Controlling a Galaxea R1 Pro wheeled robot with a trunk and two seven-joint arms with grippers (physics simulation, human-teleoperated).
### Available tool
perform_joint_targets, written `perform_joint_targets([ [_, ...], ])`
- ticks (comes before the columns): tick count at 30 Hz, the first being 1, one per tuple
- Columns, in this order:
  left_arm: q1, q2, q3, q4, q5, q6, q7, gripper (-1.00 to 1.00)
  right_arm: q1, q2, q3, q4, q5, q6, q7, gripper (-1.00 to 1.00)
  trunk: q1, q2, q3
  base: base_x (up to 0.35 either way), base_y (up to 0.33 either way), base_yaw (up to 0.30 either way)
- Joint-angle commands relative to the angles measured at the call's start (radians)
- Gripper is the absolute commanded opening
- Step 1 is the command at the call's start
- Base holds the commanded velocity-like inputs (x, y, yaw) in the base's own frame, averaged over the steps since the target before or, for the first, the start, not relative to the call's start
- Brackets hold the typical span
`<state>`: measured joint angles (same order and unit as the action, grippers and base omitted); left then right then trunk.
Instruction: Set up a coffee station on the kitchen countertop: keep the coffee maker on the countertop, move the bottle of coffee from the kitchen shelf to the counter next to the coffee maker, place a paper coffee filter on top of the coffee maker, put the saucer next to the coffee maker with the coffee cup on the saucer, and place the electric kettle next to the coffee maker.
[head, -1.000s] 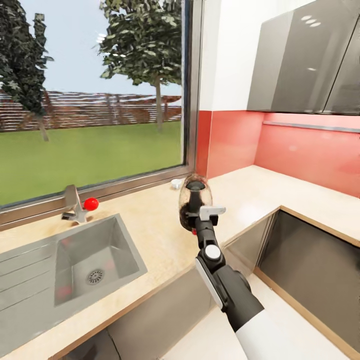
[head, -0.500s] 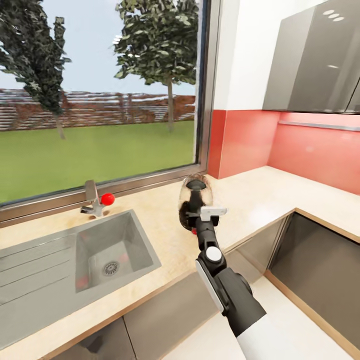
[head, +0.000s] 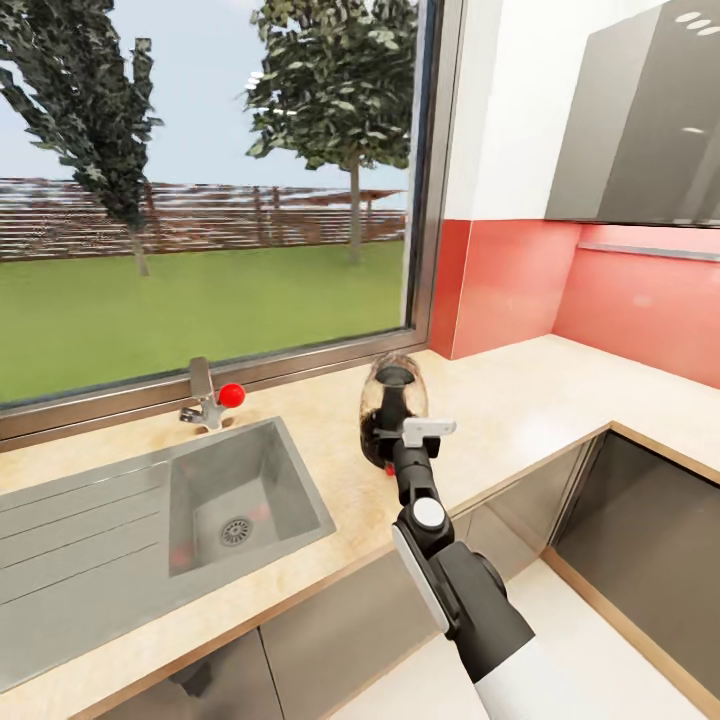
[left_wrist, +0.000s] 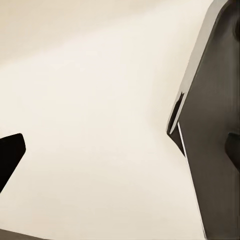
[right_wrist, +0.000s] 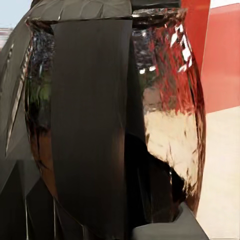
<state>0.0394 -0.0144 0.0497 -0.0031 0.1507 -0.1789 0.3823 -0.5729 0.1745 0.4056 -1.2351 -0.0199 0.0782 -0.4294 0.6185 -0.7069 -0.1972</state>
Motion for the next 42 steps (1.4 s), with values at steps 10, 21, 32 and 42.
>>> perform_joint_targets([
  [10, 0.000, -0.001, 0.001, 0.000, 0.005, -0.010, -0.008, 1.00, 0.000, 0.000, 0.024, -0.013, 0.000, 0.052, -0.001, -1.00, 0.000, -0.001, -0.001, 0.000, 0.000, 0.000],
  [21, 0.000, -0.002, 0.001, 0.000, 0.005, -0.011, -0.008, 1.00, 0.000, 0.000, 0.154, -0.145, 0.000, 0.223, 0.382, -1.00, 0.000, -0.001, -0.001, 0.000, 0.000, 0.000],
  [32, 0.000, -0.001, -0.003, 0.000, 0.004, -0.013, -0.008, 1.00, 0.000, 0.000, 0.157, -0.213, -0.003, 0.351, 0.652, -1.00, 0.000, -0.001, -0.001, 0.000, 0.000, 0.000],
  [42, 0.000, 0.000, -0.004, 0.000, 0.004, -0.014, -0.008, 1.00, -0.001, 0.000, 0.159, -0.253, -0.160, 0.401, 0.655, -1.00, 0.000, -0.001, -0.001, 0.000, 0.000, 0.000],
])
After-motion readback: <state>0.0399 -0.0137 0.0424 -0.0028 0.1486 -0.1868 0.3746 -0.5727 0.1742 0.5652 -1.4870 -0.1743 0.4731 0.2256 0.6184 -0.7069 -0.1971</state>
